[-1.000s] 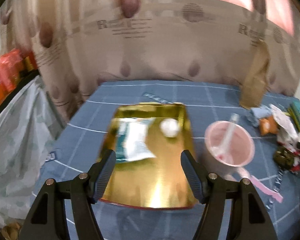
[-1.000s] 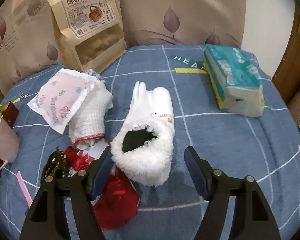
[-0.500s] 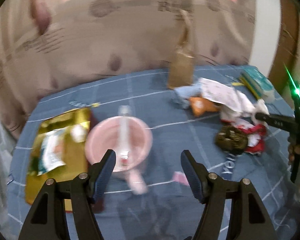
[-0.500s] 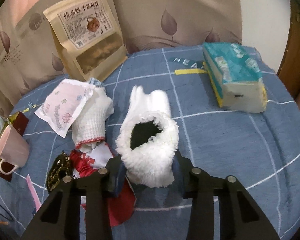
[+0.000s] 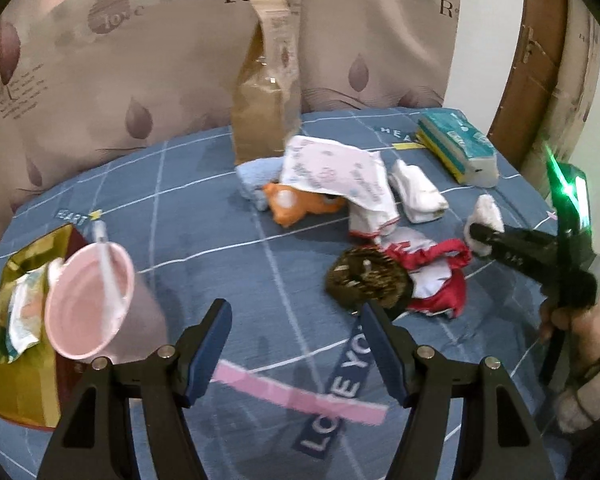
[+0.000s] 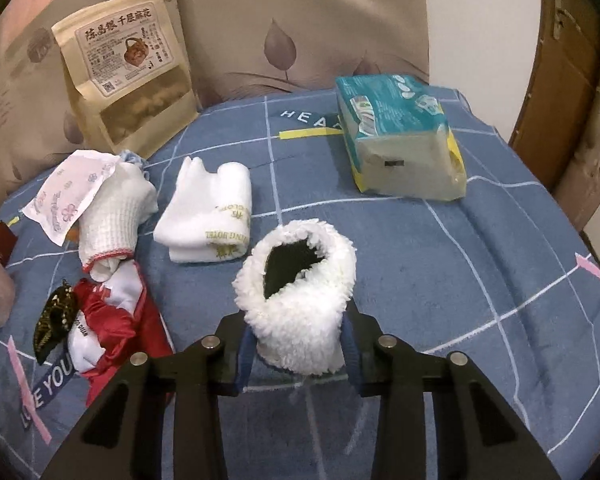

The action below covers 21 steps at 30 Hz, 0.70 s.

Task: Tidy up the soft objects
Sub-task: 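Grasp the brown patterned cloth with the left tool while the right tool holds the pouch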

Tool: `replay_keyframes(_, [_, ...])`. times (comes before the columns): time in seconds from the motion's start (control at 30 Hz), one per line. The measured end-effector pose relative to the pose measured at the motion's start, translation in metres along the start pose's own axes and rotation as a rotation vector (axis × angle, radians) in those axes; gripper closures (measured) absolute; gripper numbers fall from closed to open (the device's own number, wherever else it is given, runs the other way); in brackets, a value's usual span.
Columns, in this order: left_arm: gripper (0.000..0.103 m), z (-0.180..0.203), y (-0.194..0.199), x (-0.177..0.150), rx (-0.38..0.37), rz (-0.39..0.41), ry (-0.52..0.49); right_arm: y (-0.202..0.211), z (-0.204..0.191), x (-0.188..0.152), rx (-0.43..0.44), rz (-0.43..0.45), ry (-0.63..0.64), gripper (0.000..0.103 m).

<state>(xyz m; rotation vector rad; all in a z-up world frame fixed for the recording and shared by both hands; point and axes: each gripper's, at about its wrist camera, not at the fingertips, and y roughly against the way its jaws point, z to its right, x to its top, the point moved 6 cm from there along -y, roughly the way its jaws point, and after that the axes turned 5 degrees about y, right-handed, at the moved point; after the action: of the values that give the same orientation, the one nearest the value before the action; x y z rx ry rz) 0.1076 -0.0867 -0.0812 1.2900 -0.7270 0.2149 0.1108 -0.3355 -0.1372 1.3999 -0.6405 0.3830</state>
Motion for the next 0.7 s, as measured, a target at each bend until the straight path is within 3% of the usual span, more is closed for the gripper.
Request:
replay_keyframes(0.43, [0.034,0.054,-0.053,0.01,-0.048,-0.097,0.0,-0.002,-0.003,-0.005,-0.003,0.027,0.033,0.069])
replay_keyframes(0.7, [0.034,0.036,-0.085,0.011,0.013,-0.148,0.037,-0.005,-0.003,-0.004,0.018,0.021,0.023,0.069])
